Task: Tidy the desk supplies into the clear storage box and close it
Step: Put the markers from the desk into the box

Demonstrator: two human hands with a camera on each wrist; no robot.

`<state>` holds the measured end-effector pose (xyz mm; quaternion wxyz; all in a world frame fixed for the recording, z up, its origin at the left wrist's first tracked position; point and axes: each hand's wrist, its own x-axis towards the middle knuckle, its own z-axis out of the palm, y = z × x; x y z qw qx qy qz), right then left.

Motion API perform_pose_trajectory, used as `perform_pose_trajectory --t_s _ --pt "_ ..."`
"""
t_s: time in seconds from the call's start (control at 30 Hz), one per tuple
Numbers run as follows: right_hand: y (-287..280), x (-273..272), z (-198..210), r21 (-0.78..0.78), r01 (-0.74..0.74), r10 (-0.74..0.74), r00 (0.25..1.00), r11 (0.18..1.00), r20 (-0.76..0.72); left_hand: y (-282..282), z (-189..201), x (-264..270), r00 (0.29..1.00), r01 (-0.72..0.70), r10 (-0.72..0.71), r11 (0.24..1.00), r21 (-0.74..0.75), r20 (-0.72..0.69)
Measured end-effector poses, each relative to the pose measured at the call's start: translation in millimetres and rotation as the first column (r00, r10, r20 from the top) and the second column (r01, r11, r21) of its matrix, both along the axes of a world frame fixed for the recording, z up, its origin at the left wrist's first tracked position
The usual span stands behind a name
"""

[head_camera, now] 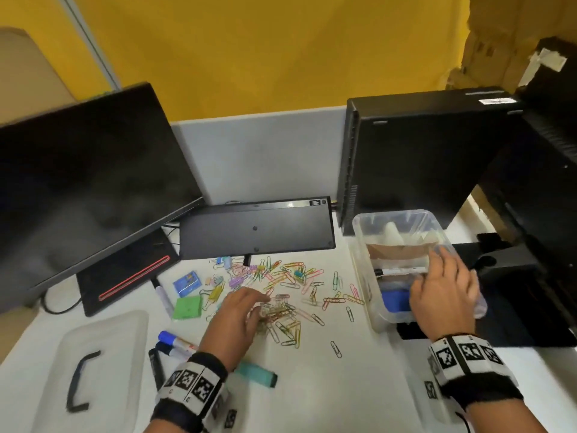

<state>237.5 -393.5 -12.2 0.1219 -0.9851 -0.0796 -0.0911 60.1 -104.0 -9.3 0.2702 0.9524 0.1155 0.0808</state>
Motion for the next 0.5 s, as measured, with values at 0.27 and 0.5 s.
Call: perform_pose_trajectory --t_s 0.27,0.5 --pt "99 -64 8 0.183 -0.589 0.587 0.806 0.787 0.071 101 -20 -100 0.941 -0.171 0.2 0.977 0.125 -0.273" --pt "178 -134 -35 0.096 -0.82 0.751 0.462 0.564 -0.472 139 -37 -147 0.861 0.033 0.051 0.987 0.156 -0.506"
